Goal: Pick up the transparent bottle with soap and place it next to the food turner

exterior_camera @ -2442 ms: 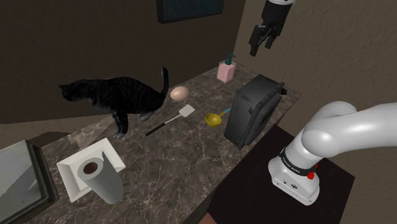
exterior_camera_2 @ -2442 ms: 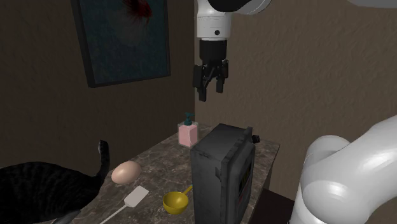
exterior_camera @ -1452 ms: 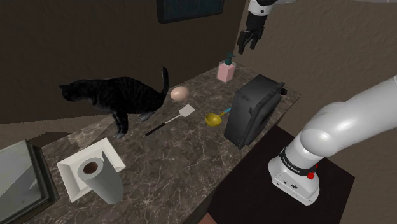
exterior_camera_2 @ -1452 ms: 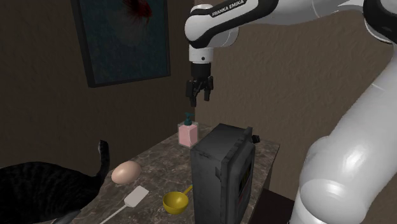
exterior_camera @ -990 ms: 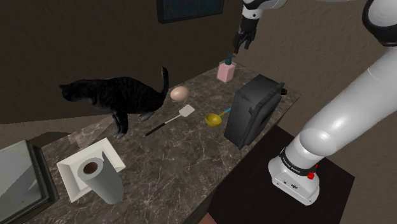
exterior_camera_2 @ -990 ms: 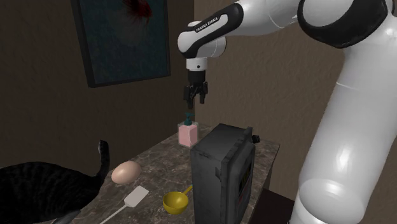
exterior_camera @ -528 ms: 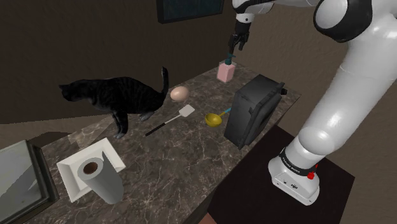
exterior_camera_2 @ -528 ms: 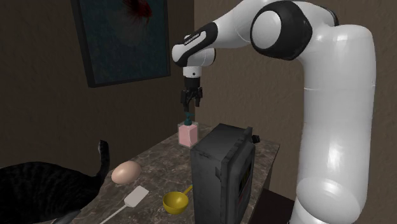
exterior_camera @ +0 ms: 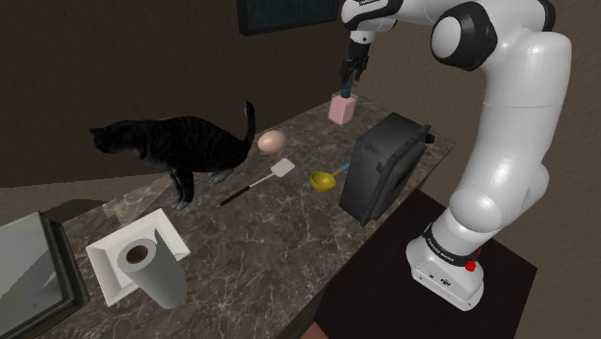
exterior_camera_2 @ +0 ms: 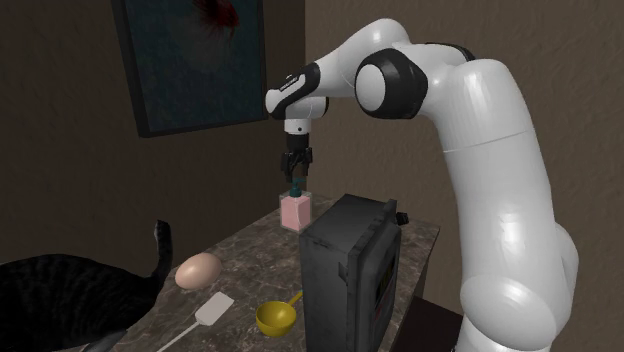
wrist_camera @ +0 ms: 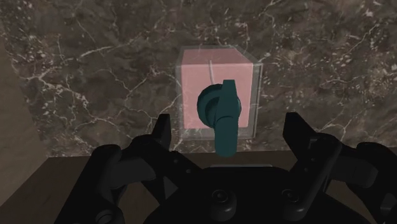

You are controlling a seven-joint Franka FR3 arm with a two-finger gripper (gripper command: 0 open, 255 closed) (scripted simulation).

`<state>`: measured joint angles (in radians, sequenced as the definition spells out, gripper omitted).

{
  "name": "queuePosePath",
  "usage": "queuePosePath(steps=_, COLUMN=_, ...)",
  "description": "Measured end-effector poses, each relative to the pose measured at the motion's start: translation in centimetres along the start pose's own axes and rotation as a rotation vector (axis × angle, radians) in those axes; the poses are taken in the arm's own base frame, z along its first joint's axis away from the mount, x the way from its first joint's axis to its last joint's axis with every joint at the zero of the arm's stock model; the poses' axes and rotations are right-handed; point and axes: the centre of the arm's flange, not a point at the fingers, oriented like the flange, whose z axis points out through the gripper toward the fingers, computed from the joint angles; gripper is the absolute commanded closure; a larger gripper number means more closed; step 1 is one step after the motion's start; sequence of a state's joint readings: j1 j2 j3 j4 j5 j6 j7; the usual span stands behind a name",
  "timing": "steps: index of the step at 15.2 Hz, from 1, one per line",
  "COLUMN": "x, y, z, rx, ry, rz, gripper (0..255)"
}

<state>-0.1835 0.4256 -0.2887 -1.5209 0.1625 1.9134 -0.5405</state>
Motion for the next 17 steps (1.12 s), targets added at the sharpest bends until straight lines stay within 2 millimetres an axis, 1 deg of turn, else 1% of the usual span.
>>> queuePosePath(steps=5, x=0.0, y=0.0, z=2.5, rx=0.0, ry=0.0, rz=-0.001, gripper=0)
queuePosePath(steps=11, x=0.0, y=0.0, z=2.9, rx=0.0, ry=0.0, rz=-0.001, gripper=0)
queuePosePath(steps=12, x=0.0, y=0.0, z=2.9, rx=0.0, ry=0.0, rz=-0.001, gripper=255)
queuePosePath(steps=17, x=0.0, y=0.0, z=2.9, rx=0.0, ry=0.001, rz=0.0, gripper=255)
